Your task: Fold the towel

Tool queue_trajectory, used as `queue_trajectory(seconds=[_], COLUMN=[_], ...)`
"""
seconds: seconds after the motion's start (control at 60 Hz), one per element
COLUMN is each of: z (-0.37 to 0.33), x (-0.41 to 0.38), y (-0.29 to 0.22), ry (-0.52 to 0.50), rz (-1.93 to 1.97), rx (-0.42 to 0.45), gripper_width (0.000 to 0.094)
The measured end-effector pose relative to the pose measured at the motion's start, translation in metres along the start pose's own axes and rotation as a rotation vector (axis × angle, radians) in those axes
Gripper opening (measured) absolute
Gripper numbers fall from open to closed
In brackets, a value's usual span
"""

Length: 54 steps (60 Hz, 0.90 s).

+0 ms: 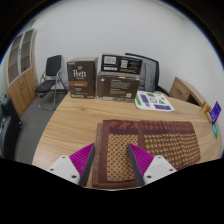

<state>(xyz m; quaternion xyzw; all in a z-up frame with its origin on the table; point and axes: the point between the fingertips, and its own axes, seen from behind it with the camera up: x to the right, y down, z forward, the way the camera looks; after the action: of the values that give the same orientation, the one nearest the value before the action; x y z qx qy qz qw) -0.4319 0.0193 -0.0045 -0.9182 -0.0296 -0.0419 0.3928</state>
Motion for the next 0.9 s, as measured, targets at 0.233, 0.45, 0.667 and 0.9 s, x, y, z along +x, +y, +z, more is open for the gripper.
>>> queue_trajectory(seconds=[0.233, 0.45, 0.667, 0.9], z=[0.003, -0.012, -0.09, -0.077], x=[0.019, 0.005, -0.037, 0.07], y=[0.0, -0.011, -0.075, -0.082], ry=[0.049, -0.032, -0.314, -0.255], rz=[-0.045, -0.04, 0.152, 0.239], rx=[-0.011, -0.002, 0.089, 0.101], gripper_width=[0.0073, 0.0058, 0.0057, 0.0059])
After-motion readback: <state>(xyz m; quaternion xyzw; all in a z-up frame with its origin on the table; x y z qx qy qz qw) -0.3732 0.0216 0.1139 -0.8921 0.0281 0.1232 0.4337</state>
